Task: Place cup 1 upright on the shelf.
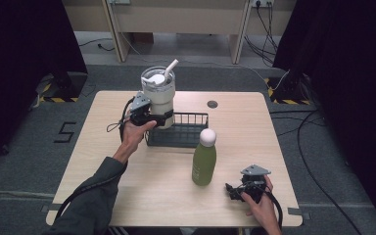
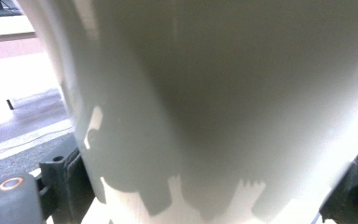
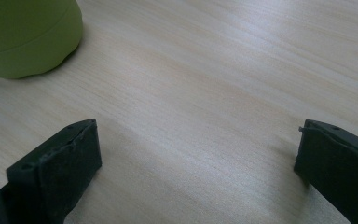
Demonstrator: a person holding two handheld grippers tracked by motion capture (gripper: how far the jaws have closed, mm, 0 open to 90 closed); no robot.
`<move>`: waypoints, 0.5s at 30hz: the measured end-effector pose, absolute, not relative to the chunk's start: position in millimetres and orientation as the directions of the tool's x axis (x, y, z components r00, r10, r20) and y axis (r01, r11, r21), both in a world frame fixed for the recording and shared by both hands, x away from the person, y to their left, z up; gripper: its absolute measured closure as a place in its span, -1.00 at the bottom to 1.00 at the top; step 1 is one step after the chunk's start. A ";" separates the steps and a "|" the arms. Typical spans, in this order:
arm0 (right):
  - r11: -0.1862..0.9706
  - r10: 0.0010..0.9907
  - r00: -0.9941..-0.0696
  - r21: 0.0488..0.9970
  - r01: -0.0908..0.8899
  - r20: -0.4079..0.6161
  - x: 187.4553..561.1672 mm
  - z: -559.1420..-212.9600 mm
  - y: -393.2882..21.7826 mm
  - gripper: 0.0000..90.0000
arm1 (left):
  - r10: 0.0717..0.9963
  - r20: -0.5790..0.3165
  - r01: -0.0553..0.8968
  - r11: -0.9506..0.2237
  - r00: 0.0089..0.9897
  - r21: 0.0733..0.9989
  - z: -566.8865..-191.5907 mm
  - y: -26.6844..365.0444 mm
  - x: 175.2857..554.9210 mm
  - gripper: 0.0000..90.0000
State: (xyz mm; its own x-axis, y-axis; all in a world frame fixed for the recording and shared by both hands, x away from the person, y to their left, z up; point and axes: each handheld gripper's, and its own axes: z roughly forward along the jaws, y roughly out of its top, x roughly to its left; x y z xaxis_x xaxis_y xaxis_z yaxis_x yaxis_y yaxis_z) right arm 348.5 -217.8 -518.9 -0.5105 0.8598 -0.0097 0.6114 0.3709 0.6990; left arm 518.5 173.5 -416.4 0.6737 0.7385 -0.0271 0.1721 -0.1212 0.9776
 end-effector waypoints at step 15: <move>0.368 0.861 -0.508 0.698 0.615 -0.007 348.1 -518.8 -217.4 -0.99 | 0.751 -0.027 0.191 -0.133 0.660 0.973 -435.1 176.1 519.7 -0.76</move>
